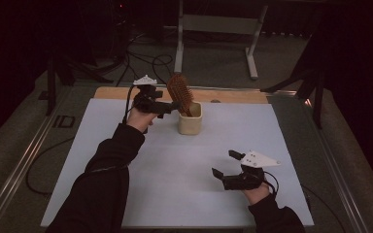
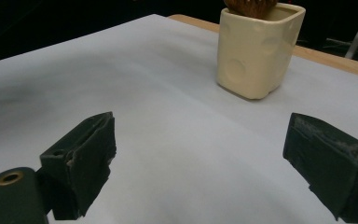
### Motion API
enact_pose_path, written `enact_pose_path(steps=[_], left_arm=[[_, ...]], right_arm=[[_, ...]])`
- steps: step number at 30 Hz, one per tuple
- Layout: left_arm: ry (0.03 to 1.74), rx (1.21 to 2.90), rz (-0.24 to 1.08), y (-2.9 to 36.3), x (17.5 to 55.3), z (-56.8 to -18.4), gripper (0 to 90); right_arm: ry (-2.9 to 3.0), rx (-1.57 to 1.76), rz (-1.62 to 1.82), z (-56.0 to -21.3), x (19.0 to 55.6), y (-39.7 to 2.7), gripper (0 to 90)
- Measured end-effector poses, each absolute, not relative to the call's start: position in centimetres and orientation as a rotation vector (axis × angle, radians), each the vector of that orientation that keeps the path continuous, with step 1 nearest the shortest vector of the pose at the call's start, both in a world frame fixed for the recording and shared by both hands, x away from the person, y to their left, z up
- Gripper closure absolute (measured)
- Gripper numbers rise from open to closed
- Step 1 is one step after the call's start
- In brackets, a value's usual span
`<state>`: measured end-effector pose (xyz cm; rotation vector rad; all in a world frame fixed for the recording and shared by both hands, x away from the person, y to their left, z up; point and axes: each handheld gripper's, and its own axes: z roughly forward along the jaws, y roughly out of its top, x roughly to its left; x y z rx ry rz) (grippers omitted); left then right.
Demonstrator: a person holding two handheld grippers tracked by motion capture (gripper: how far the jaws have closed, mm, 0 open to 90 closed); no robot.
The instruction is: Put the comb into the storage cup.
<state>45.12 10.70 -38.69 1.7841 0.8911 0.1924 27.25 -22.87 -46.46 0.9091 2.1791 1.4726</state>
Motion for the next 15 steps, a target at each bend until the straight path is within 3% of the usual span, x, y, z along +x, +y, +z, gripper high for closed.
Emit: enact_pose_path(steps=[15], left_arm=[[0.791,1.809,0.173,11.6,43.0,-38.9,0.0]], right_arm=[[2.180,0.908,1.475,-46.5,27.3,-22.8,9.1]])
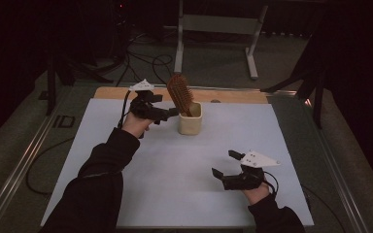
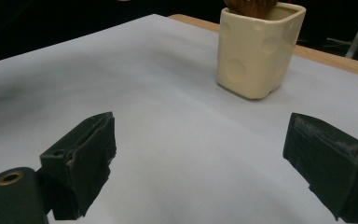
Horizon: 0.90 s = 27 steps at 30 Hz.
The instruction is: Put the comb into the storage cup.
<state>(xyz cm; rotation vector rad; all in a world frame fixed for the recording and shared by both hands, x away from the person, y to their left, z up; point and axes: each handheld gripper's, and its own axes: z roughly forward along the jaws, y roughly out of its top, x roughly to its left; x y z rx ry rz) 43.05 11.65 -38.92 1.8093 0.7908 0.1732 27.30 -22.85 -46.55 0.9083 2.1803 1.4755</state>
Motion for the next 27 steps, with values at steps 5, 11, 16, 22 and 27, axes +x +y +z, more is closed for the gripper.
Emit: enact_pose_path(steps=[5,11,16,22,27], left_arm=[[0.772,1.806,0.168,12.5,42.1,-39.4,0.0],[0.740,1.817,0.173,13.4,40.9,-39.6,0.0],[0.730,1.823,0.163,14.3,40.0,-40.1,0.0],[0.727,1.818,0.165,15.7,38.8,-40.7,0.0],[0.722,1.822,0.179,16.6,37.8,-41.1,0.0]], right_arm=[[2.183,0.907,1.476,-46.6,27.3,-22.8,9.1],[2.185,0.907,1.473,-46.6,27.4,-22.8,9.1],[2.184,0.908,1.474,-46.6,27.4,-22.8,9.1],[2.185,0.913,1.477,-46.7,27.4,-22.8,9.1],[2.185,0.913,1.472,-46.7,27.4,-22.8,9.1]])
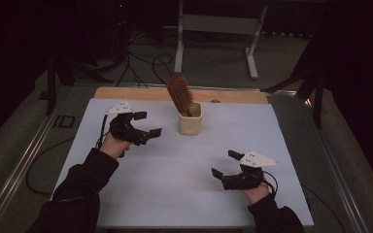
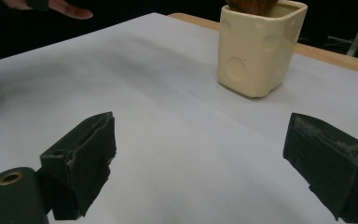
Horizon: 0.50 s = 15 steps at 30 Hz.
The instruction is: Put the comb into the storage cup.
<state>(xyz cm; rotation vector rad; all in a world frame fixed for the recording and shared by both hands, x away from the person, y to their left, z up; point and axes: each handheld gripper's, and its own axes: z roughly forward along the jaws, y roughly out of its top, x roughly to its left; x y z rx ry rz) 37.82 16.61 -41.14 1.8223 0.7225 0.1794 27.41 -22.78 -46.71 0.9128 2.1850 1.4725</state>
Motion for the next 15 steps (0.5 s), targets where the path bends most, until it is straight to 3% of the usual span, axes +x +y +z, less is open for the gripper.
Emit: enact_pose_path(steps=[15], left_arm=[[0.742,1.841,0.184,19.5,34.8,-43.2,0.0]], right_arm=[[2.186,0.920,1.468,-46.8,27.4,-22.8,9.1]])
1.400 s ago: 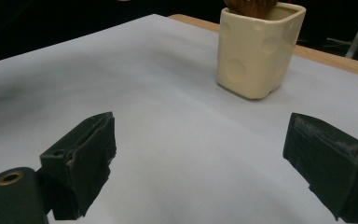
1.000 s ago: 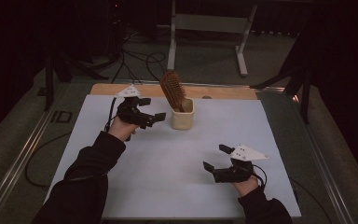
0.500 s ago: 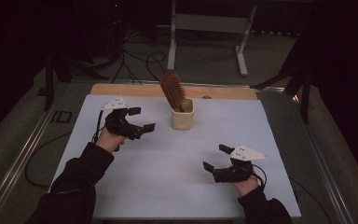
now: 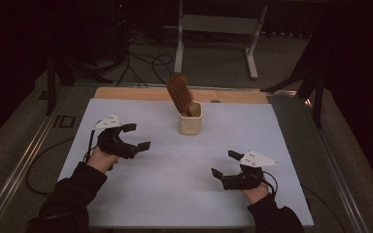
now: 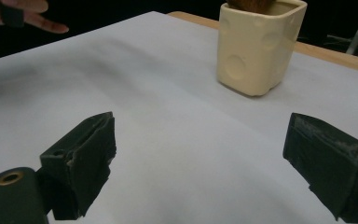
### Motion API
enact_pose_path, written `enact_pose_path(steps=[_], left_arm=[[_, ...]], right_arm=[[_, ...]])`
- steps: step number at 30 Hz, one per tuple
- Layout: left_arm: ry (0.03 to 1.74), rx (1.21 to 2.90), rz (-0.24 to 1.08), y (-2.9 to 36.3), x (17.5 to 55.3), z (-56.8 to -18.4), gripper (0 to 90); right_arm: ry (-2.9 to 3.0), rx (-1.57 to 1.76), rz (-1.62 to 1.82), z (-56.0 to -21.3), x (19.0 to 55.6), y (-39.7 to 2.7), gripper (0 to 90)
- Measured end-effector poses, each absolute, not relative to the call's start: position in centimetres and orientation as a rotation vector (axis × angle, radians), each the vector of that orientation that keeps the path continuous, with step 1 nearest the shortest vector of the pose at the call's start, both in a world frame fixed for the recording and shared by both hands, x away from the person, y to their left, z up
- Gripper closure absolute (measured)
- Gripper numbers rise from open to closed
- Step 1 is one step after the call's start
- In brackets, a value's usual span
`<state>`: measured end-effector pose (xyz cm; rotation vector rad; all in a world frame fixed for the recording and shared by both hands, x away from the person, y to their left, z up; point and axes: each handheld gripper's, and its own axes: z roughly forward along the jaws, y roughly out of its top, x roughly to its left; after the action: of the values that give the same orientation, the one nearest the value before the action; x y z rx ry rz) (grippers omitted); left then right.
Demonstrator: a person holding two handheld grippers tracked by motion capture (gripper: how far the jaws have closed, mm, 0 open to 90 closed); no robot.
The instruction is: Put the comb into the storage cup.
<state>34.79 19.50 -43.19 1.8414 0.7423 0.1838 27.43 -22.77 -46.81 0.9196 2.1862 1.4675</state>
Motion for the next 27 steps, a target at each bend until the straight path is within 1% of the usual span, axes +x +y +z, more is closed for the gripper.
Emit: enact_pose_path(steps=[15,27], left_arm=[[0.758,1.842,0.199,21.9,31.5,-45.9,0.0],[0.782,1.869,0.225,23.5,29.2,-48.2,0.0]], right_arm=[[2.207,0.908,1.449,-47.2,27.3,-22.9,9.2],[2.176,0.907,1.485,-47.6,26.8,-24.9,9.2]])
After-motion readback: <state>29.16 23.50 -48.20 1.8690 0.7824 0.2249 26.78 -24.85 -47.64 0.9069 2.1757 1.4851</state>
